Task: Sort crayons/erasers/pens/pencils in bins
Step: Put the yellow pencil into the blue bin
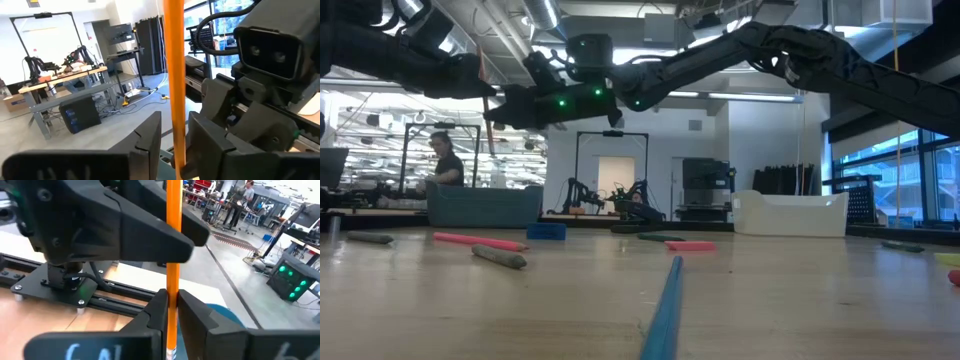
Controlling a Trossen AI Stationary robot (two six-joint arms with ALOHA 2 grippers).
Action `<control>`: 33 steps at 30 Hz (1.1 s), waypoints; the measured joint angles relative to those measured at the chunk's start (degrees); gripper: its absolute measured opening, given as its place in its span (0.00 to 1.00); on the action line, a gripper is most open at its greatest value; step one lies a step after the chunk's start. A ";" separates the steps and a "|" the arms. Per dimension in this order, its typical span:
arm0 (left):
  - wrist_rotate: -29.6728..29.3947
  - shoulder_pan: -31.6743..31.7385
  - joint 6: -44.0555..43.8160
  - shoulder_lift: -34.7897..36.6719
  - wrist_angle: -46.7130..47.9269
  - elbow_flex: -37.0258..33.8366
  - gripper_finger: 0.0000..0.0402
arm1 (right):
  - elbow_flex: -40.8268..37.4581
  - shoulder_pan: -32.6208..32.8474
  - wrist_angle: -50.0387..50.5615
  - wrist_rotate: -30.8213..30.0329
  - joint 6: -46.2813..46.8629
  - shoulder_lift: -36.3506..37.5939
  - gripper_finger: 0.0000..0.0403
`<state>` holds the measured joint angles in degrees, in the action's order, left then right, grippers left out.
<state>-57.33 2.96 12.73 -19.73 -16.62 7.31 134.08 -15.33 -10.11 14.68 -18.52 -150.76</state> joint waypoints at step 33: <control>-4.73 3.76 -4.32 -15.55 30.91 23.44 0.01 | -0.50 -8.44 22.36 18.36 3.31 11.67 0.36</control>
<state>-62.06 6.72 8.41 -35.28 14.28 30.75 133.58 -23.77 12.25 33.04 -15.20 -139.09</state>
